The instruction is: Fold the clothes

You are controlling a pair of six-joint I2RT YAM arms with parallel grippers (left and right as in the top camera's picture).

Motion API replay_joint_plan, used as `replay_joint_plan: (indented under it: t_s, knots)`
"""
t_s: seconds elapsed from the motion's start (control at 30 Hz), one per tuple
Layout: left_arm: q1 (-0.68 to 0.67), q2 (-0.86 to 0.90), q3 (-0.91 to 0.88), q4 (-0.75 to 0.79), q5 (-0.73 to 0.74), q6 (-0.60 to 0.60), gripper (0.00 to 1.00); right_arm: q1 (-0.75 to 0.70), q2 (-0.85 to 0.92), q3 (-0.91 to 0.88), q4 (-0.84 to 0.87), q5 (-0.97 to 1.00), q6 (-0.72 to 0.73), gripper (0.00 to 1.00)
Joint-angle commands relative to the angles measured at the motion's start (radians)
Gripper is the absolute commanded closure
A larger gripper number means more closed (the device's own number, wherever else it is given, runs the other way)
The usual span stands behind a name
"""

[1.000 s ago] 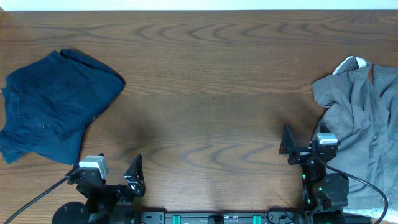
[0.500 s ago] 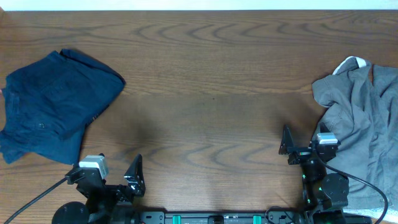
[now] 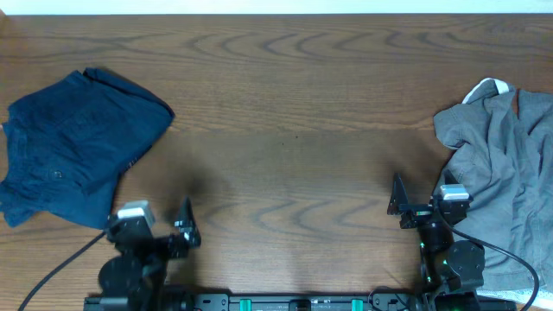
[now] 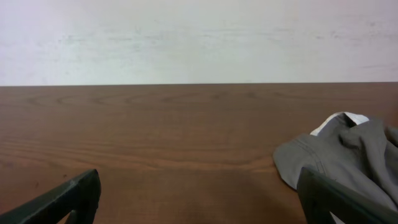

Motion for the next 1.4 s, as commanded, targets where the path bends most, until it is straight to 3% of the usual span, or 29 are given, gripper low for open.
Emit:
replay_joint_plan:
  t_s: [0.0,0.27,1.37]
  knots:
    - [0.018,-0.010,-0.120,0.142,-0.015,0.021,0.02,-0.019,-0.006,-0.003,-0.001,-0.007,-0.007,0.01]
    - [0.022,-0.010,-0.393,0.599,-0.016,0.021,0.02,-0.019,-0.006,-0.003,-0.001,-0.007,-0.007,0.01]
    - [0.022,-0.007,-0.403,0.586,-0.016,0.021,0.02,-0.019,-0.006,-0.003,-0.001,-0.007,-0.007,0.01]
